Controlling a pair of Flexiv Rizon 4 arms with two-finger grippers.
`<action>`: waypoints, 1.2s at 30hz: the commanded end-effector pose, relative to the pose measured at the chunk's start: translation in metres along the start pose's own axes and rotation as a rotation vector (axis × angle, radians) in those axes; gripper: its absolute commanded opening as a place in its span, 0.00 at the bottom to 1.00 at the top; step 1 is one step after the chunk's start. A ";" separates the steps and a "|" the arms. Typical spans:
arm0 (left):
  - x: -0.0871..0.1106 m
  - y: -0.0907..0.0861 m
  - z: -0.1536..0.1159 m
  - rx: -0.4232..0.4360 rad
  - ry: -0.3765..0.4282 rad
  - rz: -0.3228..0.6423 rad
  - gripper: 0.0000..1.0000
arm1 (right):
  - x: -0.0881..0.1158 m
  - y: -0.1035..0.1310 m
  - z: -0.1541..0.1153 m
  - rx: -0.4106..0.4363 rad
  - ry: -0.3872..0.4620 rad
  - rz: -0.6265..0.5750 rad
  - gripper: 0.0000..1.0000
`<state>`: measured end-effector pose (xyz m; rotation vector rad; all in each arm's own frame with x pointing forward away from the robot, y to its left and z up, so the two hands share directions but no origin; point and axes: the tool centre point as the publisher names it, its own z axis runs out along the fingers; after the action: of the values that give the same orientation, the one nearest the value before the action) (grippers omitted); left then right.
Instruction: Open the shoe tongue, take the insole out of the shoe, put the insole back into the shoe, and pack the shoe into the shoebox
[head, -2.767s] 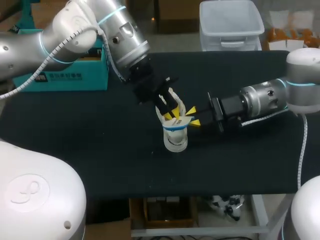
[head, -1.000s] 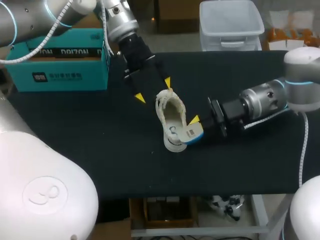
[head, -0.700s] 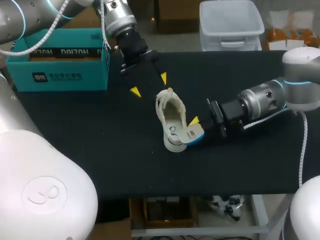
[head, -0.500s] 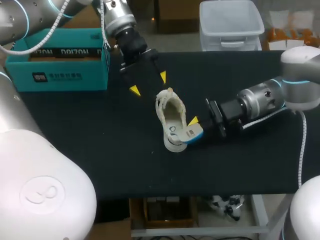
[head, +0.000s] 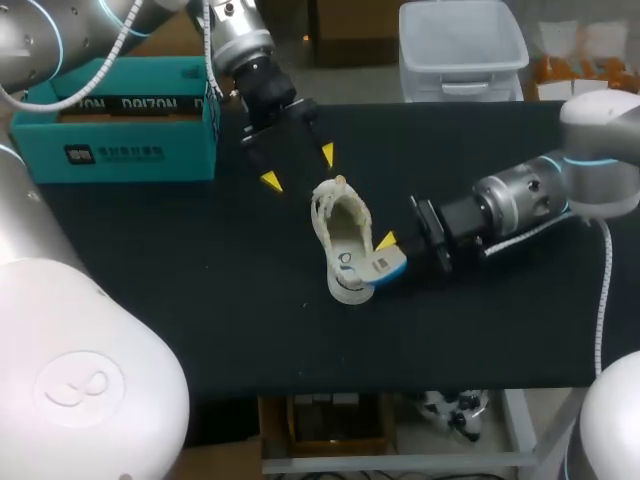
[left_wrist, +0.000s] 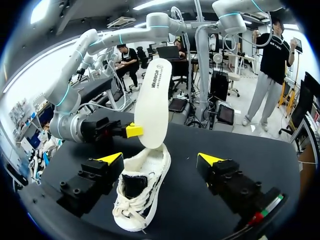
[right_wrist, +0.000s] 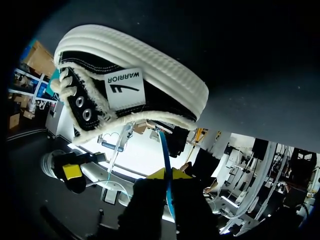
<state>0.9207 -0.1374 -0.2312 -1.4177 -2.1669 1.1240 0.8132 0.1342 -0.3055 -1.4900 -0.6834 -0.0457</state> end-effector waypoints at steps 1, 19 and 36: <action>0.008 -0.005 0.005 -0.014 -0.046 0.017 1.00 | 0.002 0.001 -0.003 0.007 0.004 0.000 0.00; 0.048 -0.035 0.037 -0.060 -0.283 0.031 1.00 | 0.012 -0.005 -0.014 -0.006 0.056 -0.009 0.00; 0.053 -0.035 0.046 -0.062 -0.336 0.018 1.00 | 0.015 0.005 -0.012 -0.013 0.079 -0.045 0.00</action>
<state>0.8556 -0.1178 -0.2366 -1.3821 -2.3742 1.3215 0.8323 0.1279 -0.2999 -1.4785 -0.6598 -0.1374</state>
